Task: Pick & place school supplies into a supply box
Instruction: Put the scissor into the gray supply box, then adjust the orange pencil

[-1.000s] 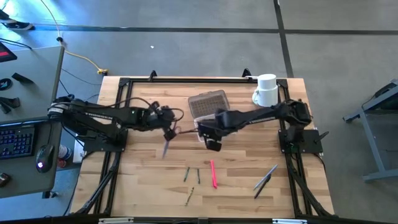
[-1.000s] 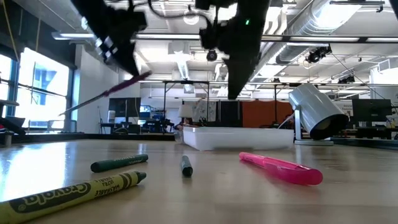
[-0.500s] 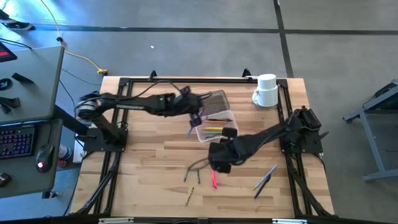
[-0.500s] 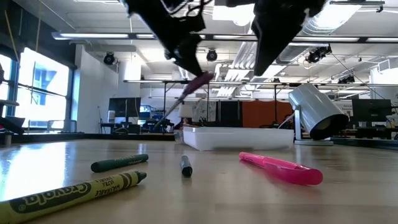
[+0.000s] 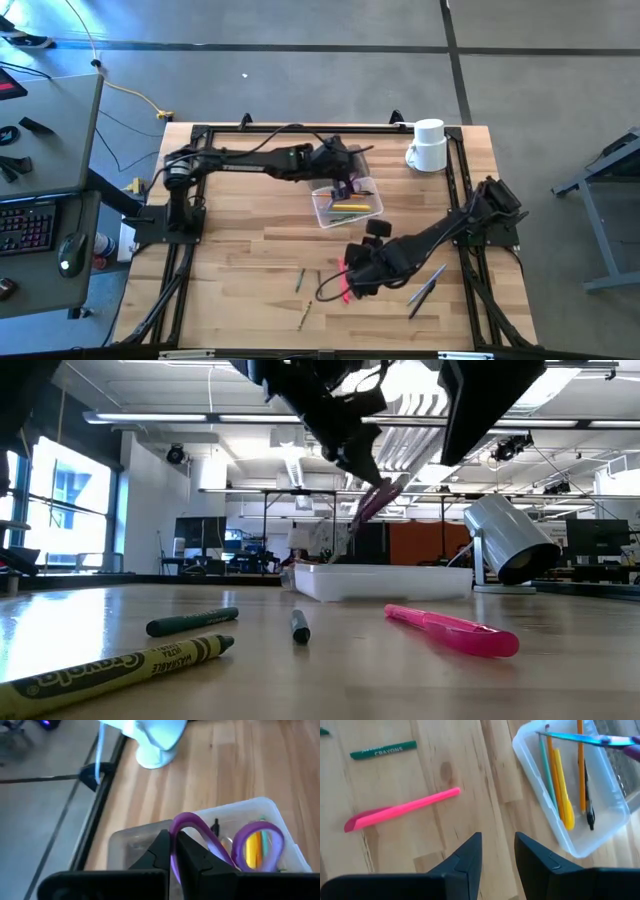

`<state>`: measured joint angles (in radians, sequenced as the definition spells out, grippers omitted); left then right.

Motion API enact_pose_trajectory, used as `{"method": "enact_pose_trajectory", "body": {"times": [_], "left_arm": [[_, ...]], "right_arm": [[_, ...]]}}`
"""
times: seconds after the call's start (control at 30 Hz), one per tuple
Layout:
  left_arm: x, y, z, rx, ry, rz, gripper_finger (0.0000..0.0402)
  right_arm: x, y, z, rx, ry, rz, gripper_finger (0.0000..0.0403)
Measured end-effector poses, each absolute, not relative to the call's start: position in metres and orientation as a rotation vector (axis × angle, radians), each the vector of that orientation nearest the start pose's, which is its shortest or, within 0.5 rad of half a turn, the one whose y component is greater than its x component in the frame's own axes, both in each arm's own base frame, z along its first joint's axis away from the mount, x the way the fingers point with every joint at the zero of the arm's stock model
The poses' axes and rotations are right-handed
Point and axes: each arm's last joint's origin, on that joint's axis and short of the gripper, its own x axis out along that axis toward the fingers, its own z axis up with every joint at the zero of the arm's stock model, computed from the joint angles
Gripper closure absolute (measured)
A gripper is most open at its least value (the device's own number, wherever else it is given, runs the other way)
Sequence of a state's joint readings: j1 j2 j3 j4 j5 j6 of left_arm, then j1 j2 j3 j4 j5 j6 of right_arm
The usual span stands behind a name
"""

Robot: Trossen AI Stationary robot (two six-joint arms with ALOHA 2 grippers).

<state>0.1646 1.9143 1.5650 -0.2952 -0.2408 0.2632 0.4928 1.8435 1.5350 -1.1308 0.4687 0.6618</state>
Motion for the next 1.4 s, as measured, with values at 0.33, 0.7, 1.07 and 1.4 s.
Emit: {"method": "enact_pose_trajectory", "body": {"times": [0.33, 0.7, 1.07, 1.4], "left_arm": [[0.442, 0.079, 0.231, 0.265, 0.774, 0.265, 0.0354], [0.443, 0.072, 0.23, 0.264, 0.78, 0.239, 0.0328], [0.447, 0.074, 0.217, 0.278, 0.81, 0.273, 0.0233], [0.424, 0.059, 0.227, 0.347, 1.039, 0.293, 0.0255]], "right_arm": [[0.31, 0.161, 0.248, 0.019, 1.163, -0.522, 0.0304], [0.301, 0.167, 0.247, 0.086, 1.162, -0.602, 0.0304], [0.302, 0.167, 0.247, 0.084, 1.165, -0.592, 0.0304], [0.302, 0.168, 0.247, 0.055, 1.169, -0.57, 0.0304]]}}
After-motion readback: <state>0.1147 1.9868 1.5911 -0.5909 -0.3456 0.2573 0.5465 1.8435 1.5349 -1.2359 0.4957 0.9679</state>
